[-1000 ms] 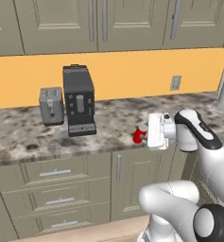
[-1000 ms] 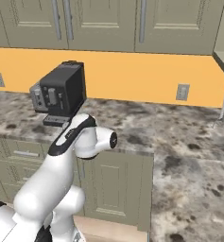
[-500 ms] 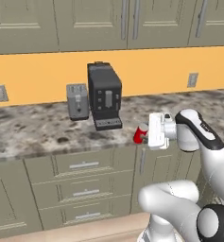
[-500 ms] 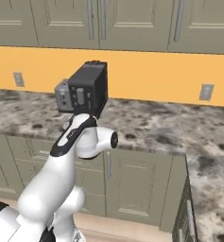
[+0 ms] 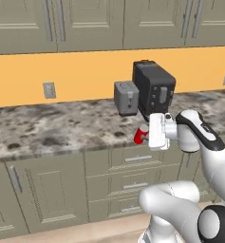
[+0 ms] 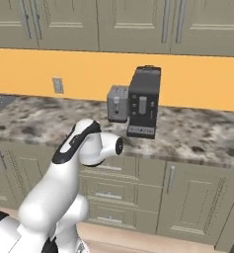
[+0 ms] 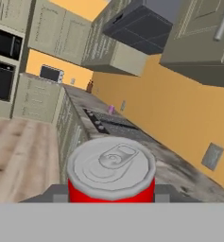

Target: Four empty soda cans are scattered around the kitchen. Gather all the cans and cluster them next to the stove for recycling.

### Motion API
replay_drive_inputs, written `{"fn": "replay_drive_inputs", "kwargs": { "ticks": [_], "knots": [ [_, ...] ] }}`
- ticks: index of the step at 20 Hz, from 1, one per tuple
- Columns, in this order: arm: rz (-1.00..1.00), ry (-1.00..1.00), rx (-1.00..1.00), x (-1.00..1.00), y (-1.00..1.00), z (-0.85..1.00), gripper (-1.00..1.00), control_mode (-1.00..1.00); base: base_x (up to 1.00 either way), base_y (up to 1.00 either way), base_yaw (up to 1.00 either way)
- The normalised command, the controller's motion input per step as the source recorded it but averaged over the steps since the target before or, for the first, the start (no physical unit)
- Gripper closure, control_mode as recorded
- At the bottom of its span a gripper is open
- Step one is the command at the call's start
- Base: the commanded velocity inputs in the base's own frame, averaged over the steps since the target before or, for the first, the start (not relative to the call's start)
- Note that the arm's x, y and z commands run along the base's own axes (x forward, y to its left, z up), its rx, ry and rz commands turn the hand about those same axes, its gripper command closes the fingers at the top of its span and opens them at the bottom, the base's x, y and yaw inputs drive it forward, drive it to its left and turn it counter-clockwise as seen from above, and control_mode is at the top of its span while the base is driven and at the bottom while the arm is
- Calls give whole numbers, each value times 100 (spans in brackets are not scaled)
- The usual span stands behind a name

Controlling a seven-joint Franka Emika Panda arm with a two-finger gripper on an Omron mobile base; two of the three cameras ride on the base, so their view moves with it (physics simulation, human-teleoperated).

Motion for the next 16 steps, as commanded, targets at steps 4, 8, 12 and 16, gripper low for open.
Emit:
{"fn": "replay_drive_inputs", "kwargs": {
  "ticks": [4,8,12,16],
  "knots": [
    [0,0,0,0,0,0,100,100,0,100,0],
    [0,0,0,0,0,0,100,100,0,100,0],
    [0,0,0,0,0,0,100,100,0,100,0],
    [0,0,0,0,0,0,100,100,0,100,0]
  ]
}}
